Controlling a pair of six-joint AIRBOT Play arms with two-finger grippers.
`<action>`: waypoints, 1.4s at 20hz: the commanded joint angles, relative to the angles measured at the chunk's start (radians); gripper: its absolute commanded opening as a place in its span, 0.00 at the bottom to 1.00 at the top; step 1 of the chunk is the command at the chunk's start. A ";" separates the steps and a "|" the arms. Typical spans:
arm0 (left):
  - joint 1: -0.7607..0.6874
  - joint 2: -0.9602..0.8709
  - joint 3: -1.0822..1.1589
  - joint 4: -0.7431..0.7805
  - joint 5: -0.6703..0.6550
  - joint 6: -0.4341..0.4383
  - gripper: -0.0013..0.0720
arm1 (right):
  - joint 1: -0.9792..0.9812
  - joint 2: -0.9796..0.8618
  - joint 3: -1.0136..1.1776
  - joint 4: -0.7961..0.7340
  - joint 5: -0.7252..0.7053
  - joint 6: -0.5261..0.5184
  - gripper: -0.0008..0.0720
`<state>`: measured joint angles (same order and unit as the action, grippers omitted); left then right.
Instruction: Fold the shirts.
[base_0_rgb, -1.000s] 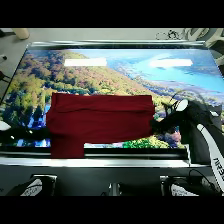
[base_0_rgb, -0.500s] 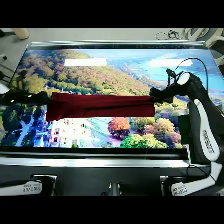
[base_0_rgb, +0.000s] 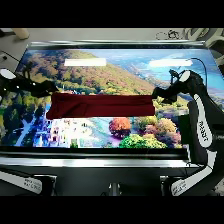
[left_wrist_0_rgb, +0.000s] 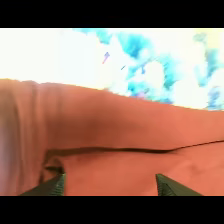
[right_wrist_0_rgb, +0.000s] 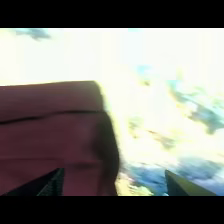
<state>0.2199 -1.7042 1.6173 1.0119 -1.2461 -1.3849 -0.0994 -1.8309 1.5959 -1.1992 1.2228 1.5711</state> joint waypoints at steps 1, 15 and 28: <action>-0.027 0.058 0.035 -0.003 -0.027 -0.003 0.93 | -0.021 -0.076 0.011 0.127 0.101 0.000 0.99; -0.465 0.044 -0.229 -0.179 0.275 -0.068 0.05 | 0.073 0.304 0.011 0.273 0.130 -0.031 0.04; -0.829 -0.232 -0.201 -0.933 0.548 0.236 0.05 | 0.073 0.589 0.011 0.319 0.309 0.074 0.04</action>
<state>-0.5831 -1.8954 1.3773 0.1699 -0.6979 -1.2358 -0.0269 -1.2678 1.6062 -0.8909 1.5139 1.6241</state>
